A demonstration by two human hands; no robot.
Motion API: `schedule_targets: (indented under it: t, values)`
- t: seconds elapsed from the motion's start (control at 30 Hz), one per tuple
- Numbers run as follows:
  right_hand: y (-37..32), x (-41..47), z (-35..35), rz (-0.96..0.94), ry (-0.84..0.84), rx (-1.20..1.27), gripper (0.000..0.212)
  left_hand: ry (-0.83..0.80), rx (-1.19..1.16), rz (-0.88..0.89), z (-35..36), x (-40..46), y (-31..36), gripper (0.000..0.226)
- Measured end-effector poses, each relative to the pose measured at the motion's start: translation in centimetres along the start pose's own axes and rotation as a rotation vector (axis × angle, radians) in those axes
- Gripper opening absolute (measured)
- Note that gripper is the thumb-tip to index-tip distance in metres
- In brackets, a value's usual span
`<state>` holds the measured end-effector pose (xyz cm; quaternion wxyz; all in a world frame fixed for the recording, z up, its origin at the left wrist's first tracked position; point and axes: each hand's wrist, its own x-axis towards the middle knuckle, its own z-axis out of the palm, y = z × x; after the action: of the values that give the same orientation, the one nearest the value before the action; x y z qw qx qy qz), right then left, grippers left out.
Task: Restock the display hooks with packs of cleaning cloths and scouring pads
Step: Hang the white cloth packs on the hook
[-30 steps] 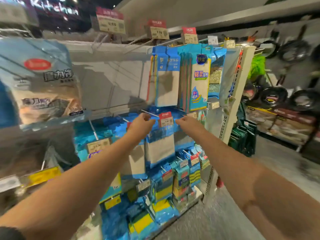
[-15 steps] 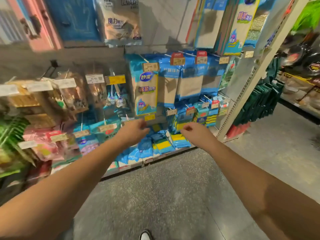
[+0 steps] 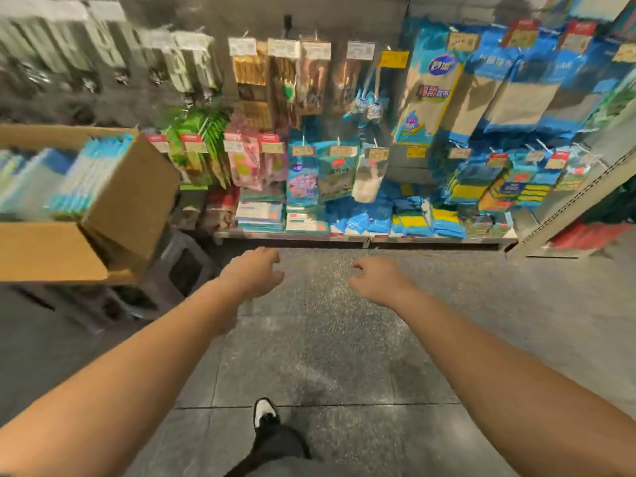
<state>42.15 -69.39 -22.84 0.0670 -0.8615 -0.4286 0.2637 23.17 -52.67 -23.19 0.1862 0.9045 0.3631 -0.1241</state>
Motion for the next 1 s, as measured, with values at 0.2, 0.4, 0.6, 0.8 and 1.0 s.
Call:
schedule_targets:
  t: [0.2,0.4,0.6,0.8,1.0]
  values:
    - [-12.1,-0.4,4.4,-0.154,-0.041,-0.096,0.051,0.074,-0.067,-0.100,-0.3,-6.1,-11.6,0.033]
    - [-27.9,2.1,9.6,-0.270,-0.045,-0.170,0.050,0.151,-0.150,-0.178,-3.4,-10.8,-27.4,0.019]
    - [-45.2,5.2,15.3,-0.304,-0.076,-0.046,0.041,0.170,-0.264,-0.298,-7.3,-14.3,-44.3,0.046]
    - [-58.1,9.7,18.9,-0.340,-0.144,0.007,0.051,0.209,-0.335,-0.373,-12.0,-13.9,-57.4,0.044]
    - [-67.1,17.7,20.3,-0.328,-0.147,0.123,0.051,0.287,-0.423,-0.425,-16.3,-7.9,-66.7,0.023]
